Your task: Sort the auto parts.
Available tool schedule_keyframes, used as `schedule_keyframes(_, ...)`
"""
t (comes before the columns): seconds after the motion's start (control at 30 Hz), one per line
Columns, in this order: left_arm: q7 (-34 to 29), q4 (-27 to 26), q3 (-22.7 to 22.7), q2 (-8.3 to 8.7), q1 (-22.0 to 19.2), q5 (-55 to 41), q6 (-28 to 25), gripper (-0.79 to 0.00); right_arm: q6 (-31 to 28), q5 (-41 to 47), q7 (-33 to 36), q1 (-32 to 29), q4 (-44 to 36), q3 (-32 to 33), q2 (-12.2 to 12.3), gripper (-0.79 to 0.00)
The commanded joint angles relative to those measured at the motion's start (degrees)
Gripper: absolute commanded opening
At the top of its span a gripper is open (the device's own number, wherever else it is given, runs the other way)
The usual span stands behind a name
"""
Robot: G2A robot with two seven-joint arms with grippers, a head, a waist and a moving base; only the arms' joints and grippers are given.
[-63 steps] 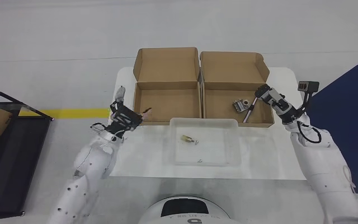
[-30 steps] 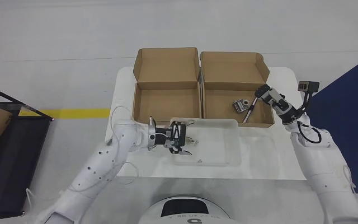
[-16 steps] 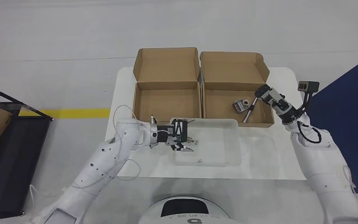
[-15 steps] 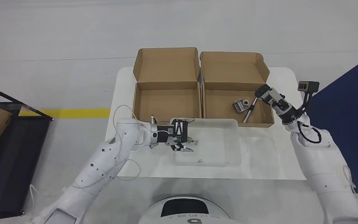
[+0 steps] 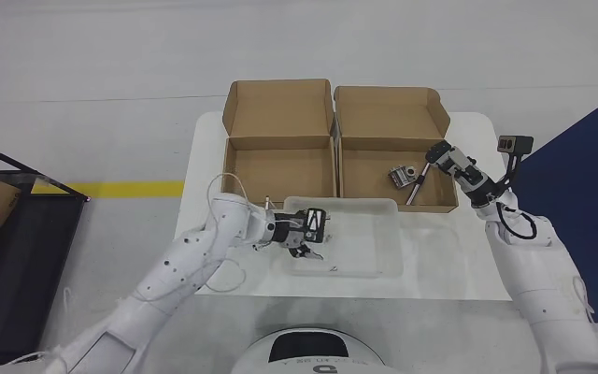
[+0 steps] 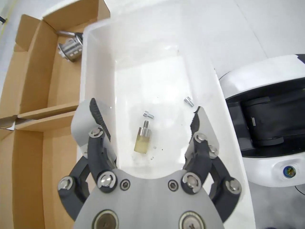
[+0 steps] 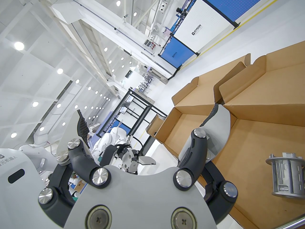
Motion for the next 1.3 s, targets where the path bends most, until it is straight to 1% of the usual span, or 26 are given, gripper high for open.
schedule_keyframes(0.0, -4.75, 2.61, 2.01, -0.81, -1.92, -1.73, 0.00, -0.357, 0.01, 0.06, 0.02, 0.00, 0.00, 0.00, 0.00, 0.000)
schedule_keyframes(0.03, -6.72, 3.70, 2.95, -1.32, -2.83, -2.73, 0.28, -0.397, 0.01, 0.06, 0.02, 0.00, 0.00, 0.00, 0.00, 0.000)
schedule_keyframes(0.13, -12.87, 6.97, 5.76, -2.92, -5.04, -4.80, 3.09, -0.403, 0.01, 0.06, 0.02, 0.00, 0.00, 0.00, 0.00, 0.000)
schedule_keyframes(0.23, -16.30, 9.61, 8.13, -4.38, -6.86, -7.52, 4.30, -0.385, 0.01, 0.06, 0.02, 0.00, 0.00, 0.00, 0.00, 0.000)
schedule_keyframes(0.27, -17.00, 10.45, 8.88, -4.82, -7.43, -8.27, 4.31, -0.339, 0.01, 0.06, 0.02, 0.00, 0.00, 0.00, 0.00, 0.000)
schedule_keyframes(0.3, -17.65, 11.26, 9.59, -5.24, -8.01, -8.88, 4.33, -0.320, 0.01, 0.06, 0.02, 0.00, 0.00, 0.00, 0.00, 0.000)
schedule_keyframes(0.47, -20.87, 14.76, 12.28, -7.13, -10.56, -11.01, 6.03, -0.268, 0.01, 0.06, 0.02, 0.00, 0.00, 0.00, 0.00, 0.000)
schedule_keyframes(0.53, -21.88, 15.56, 12.75, -7.54, -11.12, -11.68, 6.26, -0.280, 0.01, 0.06, 0.02, 0.00, 0.00, 0.00, 0.00, 0.000)
schedule_keyframes(0.6, -23.14, 16.08, 13.23, -7.95, -11.64, -12.38, 6.39, -0.271, 0.01, 0.06, 0.02, 0.00, 0.00, 0.00, 0.00, 0.000)
schedule_keyframes(0.67, -24.73, 16.36, 13.64, -8.25, -12.06, -12.56, 6.74, -0.280, 0.01, 0.06, 0.02, 0.00, 0.00, 0.00, 0.00, 0.000)
schedule_keyframes(0.73, -26.23, 16.42, 14.05, -8.50, -12.15, -12.64, 7.37, -0.339, 0.01, 0.06, 0.02, 0.00, 0.00, 0.00, 0.00, 0.000)
schedule_keyframes(0.77, -26.86, 16.39, 14.25, -8.61, -12.17, -12.70, 7.59, -0.394, 0.01, 0.06, 0.02, 0.00, 0.00, 0.00, 0.00, 0.000)
schedule_keyframes(0.83, -27.67, 16.31, 14.54, -8.81, -12.20, -12.89, 7.92, -0.465, 0.01, 0.06, 0.02, 0.00, 0.00, 0.00, 0.00, 0.000)
schedule_keyframes(0.9, -28.41, 16.14, 14.83, -8.97, -12.22, -12.80, 8.33, -0.628, 0.01, 0.06, 0.02, 0.00, 0.00, 0.00, 0.00, 0.000)
schedule_keyframes(0.93, -28.57, 15.92, 14.92, -9.04, -12.21, -12.84, 8.53, -0.782, 0.01, 0.06, 0.02, 0.00, 0.00, 0.00, 0.00, 0.000)
schedule_keyframes(1.13, -30.02, 13.52, 14.86, -8.90, -11.65, -11.77, 9.62, -0.785, 0.01, 0.06, 0.02, 0.00, 0.00, 0.00, 0.00, 0.000)
schedule_keyframes(1.27, -30.43, 10.08, 14.23, -8.36, -10.60, -10.54, 10.20, -0.785, 0.01, 0.06, 0.02, 0.00, 0.00, 0.00, 0.00, 0.000)
